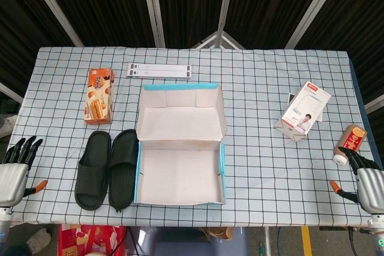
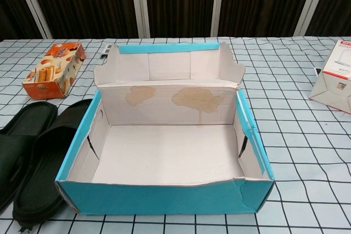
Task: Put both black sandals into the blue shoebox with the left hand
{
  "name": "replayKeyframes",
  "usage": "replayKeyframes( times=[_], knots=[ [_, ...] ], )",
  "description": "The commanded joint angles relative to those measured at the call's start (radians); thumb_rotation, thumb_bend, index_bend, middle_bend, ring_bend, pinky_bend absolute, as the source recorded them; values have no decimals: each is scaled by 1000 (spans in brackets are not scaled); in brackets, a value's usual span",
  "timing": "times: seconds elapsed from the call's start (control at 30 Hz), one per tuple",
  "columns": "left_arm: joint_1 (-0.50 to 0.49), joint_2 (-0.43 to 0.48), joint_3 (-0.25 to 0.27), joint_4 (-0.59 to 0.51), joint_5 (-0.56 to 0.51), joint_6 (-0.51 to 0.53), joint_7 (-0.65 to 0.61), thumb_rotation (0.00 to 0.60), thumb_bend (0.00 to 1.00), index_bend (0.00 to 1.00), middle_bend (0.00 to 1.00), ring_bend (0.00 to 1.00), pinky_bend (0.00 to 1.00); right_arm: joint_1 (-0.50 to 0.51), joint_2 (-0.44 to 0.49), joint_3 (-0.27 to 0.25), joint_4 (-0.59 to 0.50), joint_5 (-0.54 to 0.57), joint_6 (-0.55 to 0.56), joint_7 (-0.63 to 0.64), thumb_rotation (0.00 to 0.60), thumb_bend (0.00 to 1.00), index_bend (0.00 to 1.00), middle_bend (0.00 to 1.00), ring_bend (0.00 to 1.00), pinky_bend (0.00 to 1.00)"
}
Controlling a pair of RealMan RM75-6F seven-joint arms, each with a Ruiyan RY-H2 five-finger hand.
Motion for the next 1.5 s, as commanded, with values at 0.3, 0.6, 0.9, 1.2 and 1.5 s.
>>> replayKeyframes(
  times=[0.3, 0.6, 0.9, 1.2, 1.5],
  knots=[
    [-50, -10, 73, -14, 155, -48, -79, 600, 67, 0, 92, 10, 128, -6, 7, 1, 2, 7, 1, 23, 600, 233, 181, 237, 294, 308],
    [-80, 19, 112, -76, 128, -162, -48, 600, 67, 0, 113, 10, 128, -6, 7, 2, 2, 6, 1, 23, 600, 232, 181, 237, 293, 308],
    [-85, -10, 103, -74, 87, -189, 27, 600, 66, 0, 118, 10, 128, -8, 9, 4, 3, 8, 1, 32, 600, 234, 181, 237, 293, 308],
    [-98, -80, 77, -24, 16, -226, 135, 600, 67, 0, 140, 10, 128, -2, 8, 1, 4, 6, -13, 34, 600, 234, 181, 237, 293, 308],
    [-118, -125, 83, 17, 16, -256, 148, 600, 67, 0, 140, 10, 128, 2, 8, 1, 11, 9, -23, 48, 600, 234, 181, 237, 294, 308]
  ],
)
